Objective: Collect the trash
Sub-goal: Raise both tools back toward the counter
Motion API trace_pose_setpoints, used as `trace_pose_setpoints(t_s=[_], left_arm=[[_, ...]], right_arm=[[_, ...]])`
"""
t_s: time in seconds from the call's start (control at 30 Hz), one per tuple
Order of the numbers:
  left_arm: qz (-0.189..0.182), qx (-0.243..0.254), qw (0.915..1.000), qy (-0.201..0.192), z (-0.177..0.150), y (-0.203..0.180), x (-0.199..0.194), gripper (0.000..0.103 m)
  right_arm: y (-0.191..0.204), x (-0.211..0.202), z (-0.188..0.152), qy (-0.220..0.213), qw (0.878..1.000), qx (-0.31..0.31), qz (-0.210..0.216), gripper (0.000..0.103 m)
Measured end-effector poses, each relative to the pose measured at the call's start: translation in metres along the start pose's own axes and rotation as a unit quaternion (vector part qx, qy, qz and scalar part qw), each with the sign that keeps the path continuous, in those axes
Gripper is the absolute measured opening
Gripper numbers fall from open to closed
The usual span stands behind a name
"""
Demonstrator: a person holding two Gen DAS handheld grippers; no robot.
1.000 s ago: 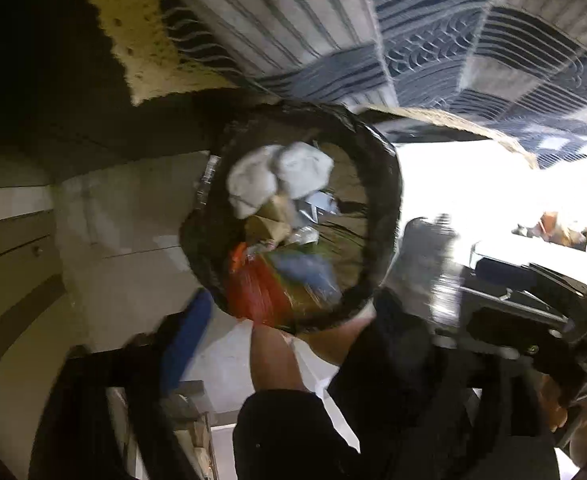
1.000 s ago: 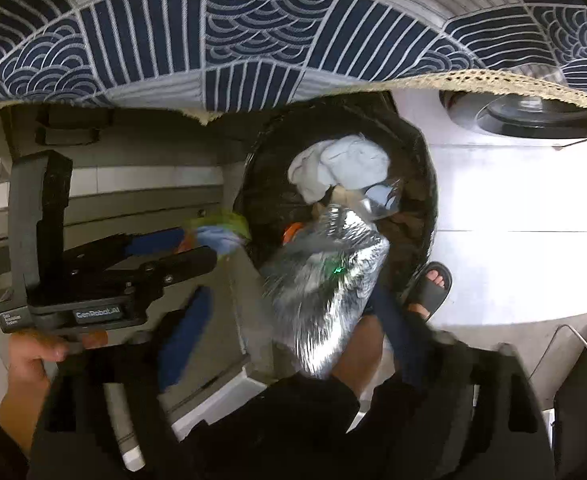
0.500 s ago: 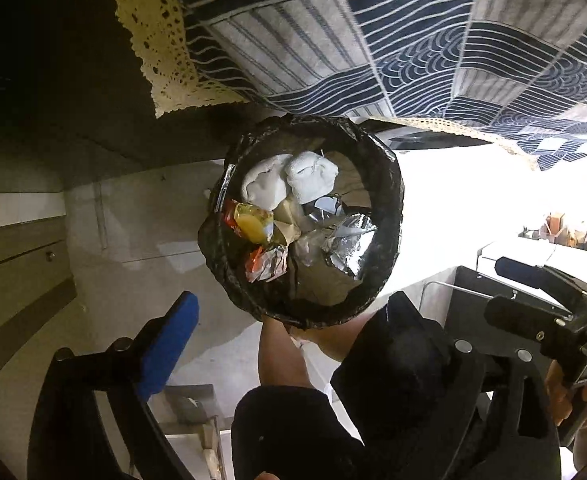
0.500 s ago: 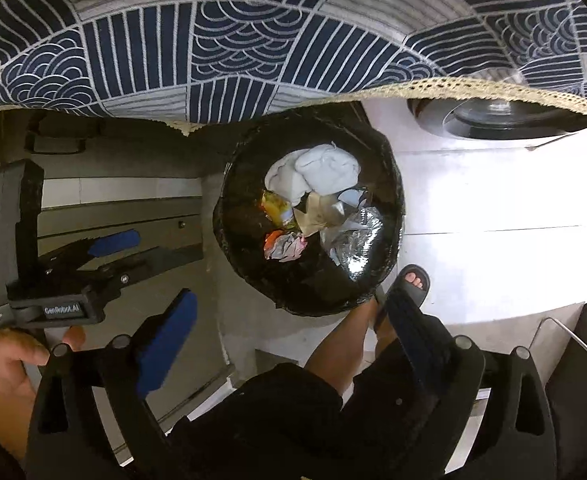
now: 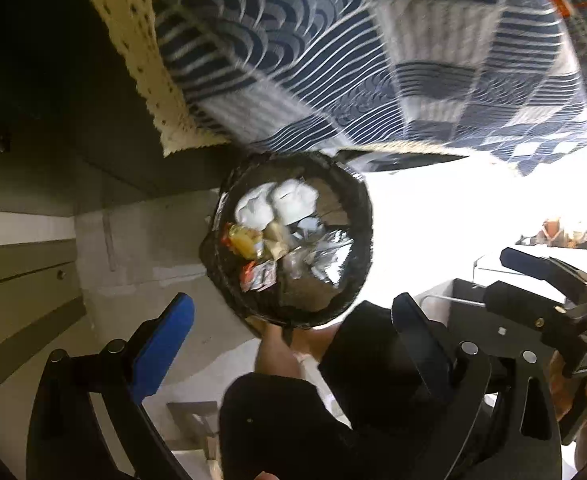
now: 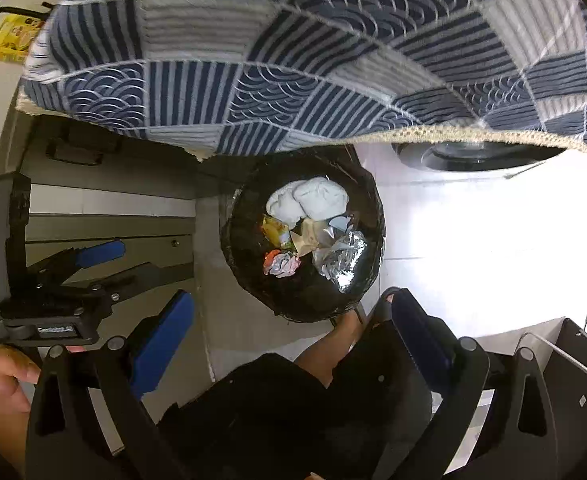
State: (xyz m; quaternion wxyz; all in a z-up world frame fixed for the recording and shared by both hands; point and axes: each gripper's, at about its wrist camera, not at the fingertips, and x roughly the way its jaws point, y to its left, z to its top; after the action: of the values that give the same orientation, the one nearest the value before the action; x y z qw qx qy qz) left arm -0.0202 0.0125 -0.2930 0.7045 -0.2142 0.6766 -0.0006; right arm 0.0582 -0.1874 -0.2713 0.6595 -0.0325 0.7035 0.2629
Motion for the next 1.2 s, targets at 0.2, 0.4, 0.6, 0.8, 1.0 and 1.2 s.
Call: trace_pose_setpoints(t_s=[0.2,0.4,0.6,0.8,1.0,1.2], left_arm=[[0.004,0.009,0.9994,-0.034,0.001,-0.010,-0.028,0.096],[-0.008,0.021,0.9958,-0.089,0.007,-0.023,-0.075,0.096],[-0.005,0.038,0.9896,-0.139,0.012,-0.034,-0.116,0.096],[-0.026,0.049,0.9828,-0.176,0.018,-0.043,-0.151,0.096],[-0.032,0.064,0.9795,-0.189,0.023,-0.048,-0.167,0.096],[-0.028,0.054,0.9749,-0.214,0.044,-0.051,-0.184,0.096]], right_arm=[[0.006,-0.043,0.002,-0.059,0.998,0.003,-0.001,0.098],[0.013,-0.089,0.009,-0.118,0.993,0.000,0.000,0.098],[0.021,-0.124,0.018,-0.168,0.986,-0.008,0.010,0.098],[0.032,-0.154,0.040,-0.200,0.980,-0.011,0.021,0.098],[0.039,-0.185,0.068,-0.229,0.973,-0.014,0.022,0.098],[0.047,-0.217,0.108,-0.255,0.966,-0.044,0.012,0.098]])
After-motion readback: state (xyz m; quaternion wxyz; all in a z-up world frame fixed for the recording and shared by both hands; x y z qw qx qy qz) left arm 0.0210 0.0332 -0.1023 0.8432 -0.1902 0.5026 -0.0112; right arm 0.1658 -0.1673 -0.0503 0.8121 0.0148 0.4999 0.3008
